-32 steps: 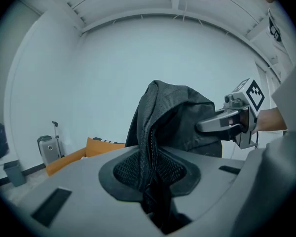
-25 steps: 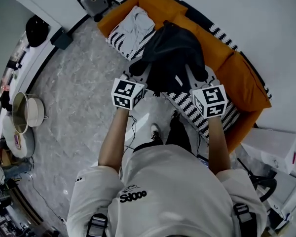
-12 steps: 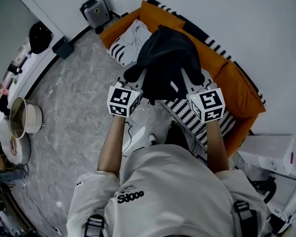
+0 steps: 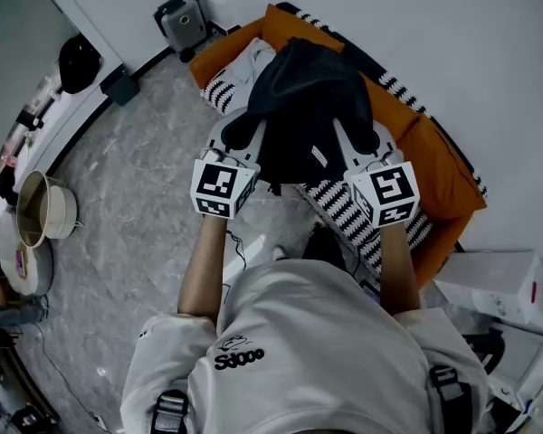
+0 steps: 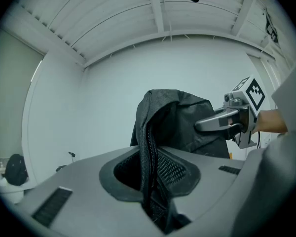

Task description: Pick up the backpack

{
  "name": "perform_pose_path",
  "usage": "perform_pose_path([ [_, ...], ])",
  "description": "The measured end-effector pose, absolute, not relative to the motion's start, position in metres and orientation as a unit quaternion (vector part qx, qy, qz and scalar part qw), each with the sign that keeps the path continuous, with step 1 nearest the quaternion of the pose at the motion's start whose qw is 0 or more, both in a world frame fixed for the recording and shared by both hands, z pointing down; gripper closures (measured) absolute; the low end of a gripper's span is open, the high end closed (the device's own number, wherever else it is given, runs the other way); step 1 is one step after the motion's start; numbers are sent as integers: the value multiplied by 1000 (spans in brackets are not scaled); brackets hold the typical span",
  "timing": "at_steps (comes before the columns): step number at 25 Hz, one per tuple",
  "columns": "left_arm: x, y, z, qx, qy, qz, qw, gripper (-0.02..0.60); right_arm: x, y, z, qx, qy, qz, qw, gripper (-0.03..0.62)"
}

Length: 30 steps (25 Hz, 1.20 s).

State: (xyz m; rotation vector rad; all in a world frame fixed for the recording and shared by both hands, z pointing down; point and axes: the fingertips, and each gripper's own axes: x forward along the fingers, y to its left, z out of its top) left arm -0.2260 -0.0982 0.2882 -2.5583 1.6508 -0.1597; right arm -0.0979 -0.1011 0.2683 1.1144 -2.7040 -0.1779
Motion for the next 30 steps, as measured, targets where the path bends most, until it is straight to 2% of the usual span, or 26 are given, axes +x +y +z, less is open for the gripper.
perform_pose_path([
  [30,-238,-82,286,-842,536,-51,34,499,-110,-87,265,377,-919,-62,101,553],
])
